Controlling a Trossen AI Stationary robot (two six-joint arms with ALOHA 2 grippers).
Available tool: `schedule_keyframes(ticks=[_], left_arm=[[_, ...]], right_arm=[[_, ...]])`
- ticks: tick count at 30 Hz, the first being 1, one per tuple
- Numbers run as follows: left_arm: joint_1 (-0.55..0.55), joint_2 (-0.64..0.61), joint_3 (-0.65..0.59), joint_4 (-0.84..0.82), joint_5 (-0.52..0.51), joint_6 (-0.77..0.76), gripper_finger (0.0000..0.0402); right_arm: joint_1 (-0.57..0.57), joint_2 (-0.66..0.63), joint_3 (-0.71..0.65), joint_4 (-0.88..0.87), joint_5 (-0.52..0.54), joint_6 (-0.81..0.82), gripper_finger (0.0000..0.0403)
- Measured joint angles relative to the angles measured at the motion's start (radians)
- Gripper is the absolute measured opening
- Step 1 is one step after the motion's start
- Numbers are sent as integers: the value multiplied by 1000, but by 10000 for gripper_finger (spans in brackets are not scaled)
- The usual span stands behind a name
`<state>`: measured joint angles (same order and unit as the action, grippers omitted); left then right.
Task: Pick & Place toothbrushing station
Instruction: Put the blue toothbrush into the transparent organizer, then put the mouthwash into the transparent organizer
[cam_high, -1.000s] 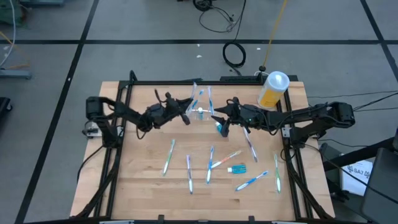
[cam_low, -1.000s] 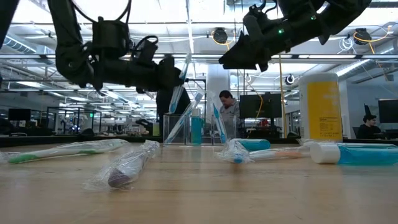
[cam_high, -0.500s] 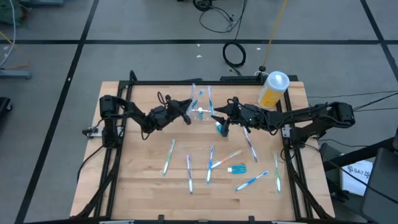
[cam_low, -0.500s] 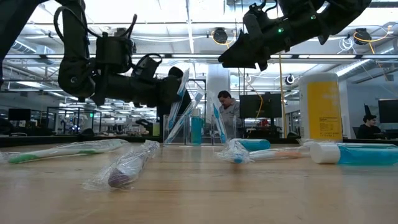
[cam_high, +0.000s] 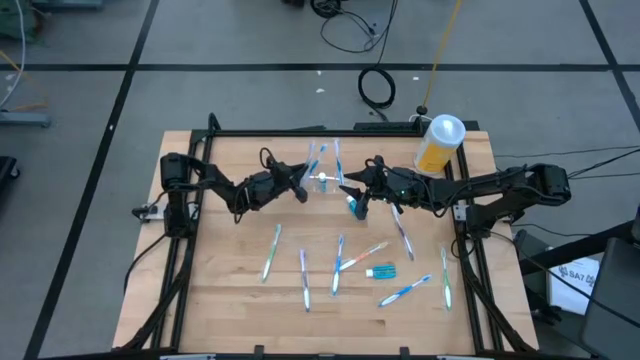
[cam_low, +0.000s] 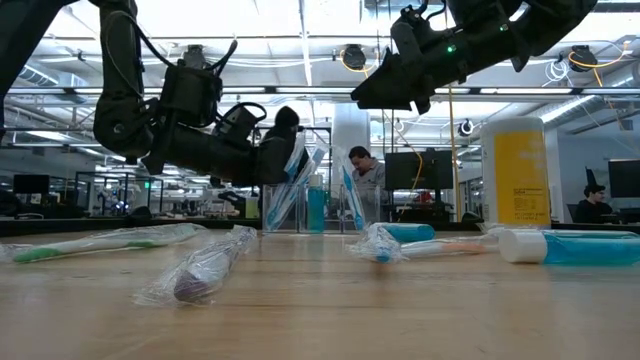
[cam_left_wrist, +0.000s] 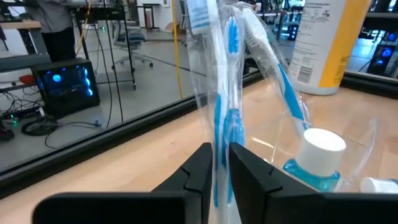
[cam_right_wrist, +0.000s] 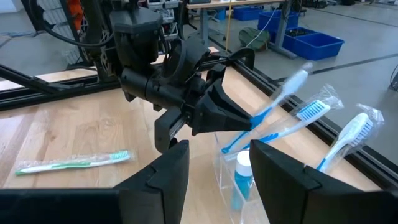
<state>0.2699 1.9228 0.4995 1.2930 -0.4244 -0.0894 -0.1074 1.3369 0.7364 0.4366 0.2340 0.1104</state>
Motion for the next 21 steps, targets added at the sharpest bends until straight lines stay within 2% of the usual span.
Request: schedule_keyframes(ticks=[17,21], left_arm=[[-1,-20,0,-19,6,34,65],[-1,-66,-1,-64,8,42,92]], right_arm=[[0,0,0,-1,0,1,164],[0,0,0,-1,0,1,164]])
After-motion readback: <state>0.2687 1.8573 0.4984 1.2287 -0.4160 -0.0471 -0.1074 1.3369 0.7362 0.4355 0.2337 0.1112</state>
